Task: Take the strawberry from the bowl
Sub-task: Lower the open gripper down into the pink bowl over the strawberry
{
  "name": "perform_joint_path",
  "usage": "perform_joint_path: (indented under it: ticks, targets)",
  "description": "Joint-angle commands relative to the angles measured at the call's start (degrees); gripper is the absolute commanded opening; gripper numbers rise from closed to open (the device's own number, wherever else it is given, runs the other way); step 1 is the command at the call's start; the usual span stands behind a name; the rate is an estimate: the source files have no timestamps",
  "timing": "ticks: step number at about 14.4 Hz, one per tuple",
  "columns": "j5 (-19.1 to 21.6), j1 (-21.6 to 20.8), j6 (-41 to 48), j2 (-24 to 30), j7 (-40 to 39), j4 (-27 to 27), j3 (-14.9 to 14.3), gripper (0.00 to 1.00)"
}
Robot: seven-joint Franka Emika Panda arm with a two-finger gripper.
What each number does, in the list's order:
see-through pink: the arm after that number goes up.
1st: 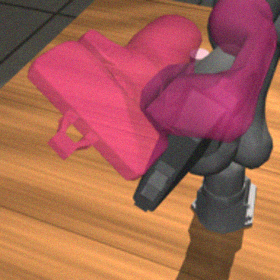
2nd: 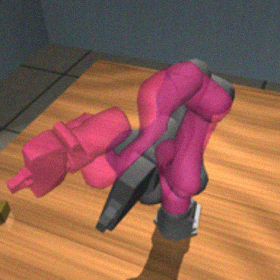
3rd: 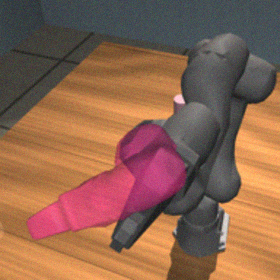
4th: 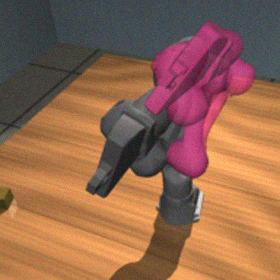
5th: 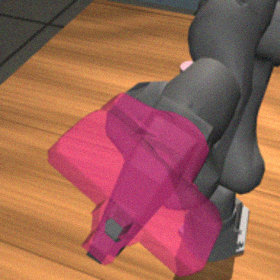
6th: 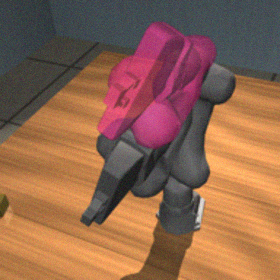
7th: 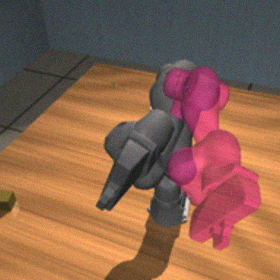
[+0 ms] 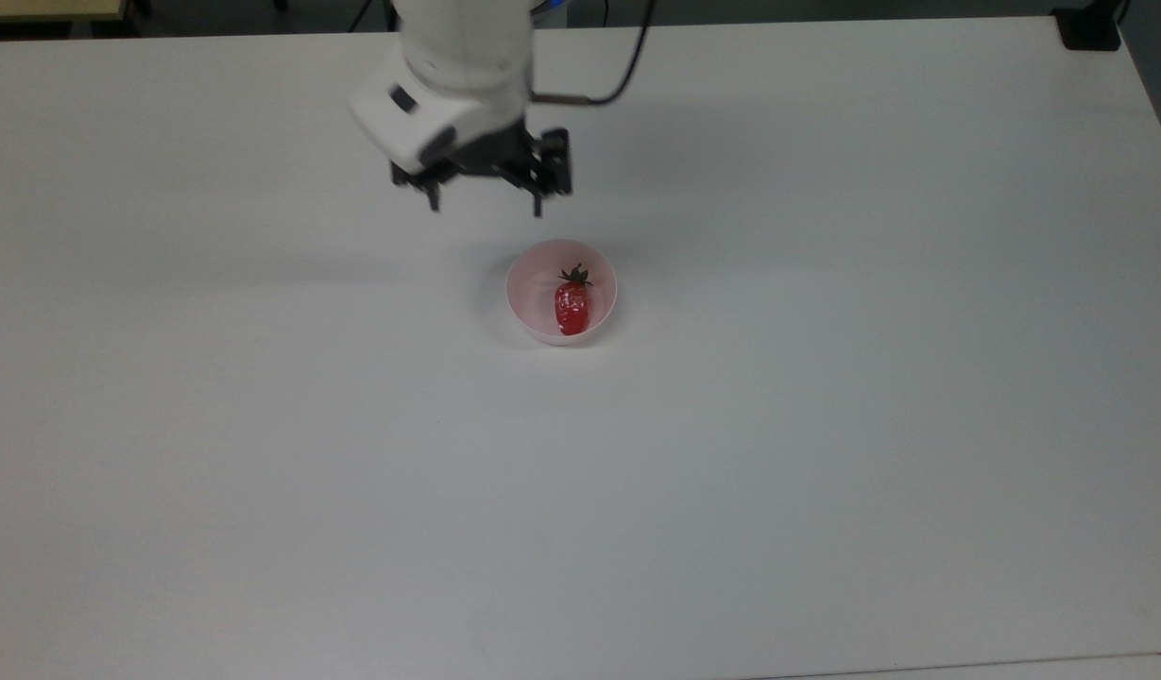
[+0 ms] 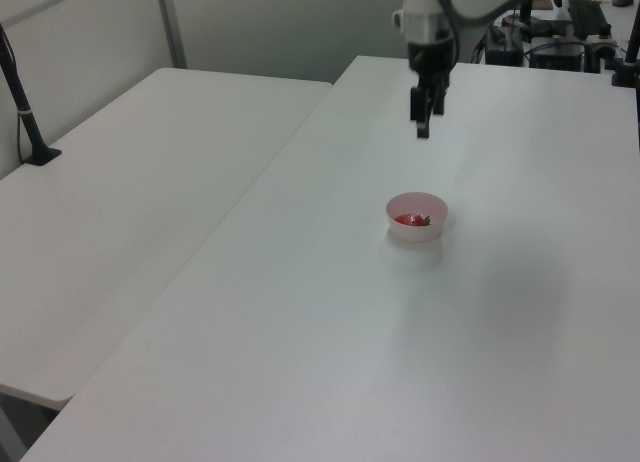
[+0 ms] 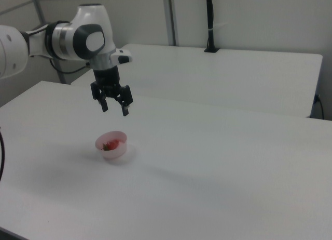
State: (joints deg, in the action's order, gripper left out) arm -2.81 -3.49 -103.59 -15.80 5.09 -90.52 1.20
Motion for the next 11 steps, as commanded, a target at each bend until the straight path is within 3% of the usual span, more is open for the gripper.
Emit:
perform_joint_path:
  ticks: [1,3,11]
  targets:
    - [0.9,-4.2,-1.4,-3.9,0.0,1.1,-0.6,0.95]
    - [0.9,-6.6,-3.8,-5.6,2.4,-0.2,-0.6,0.93]
    - [0.7,-7.4,-13.2,-8.9,5.1,-7.1,-0.6,0.81]
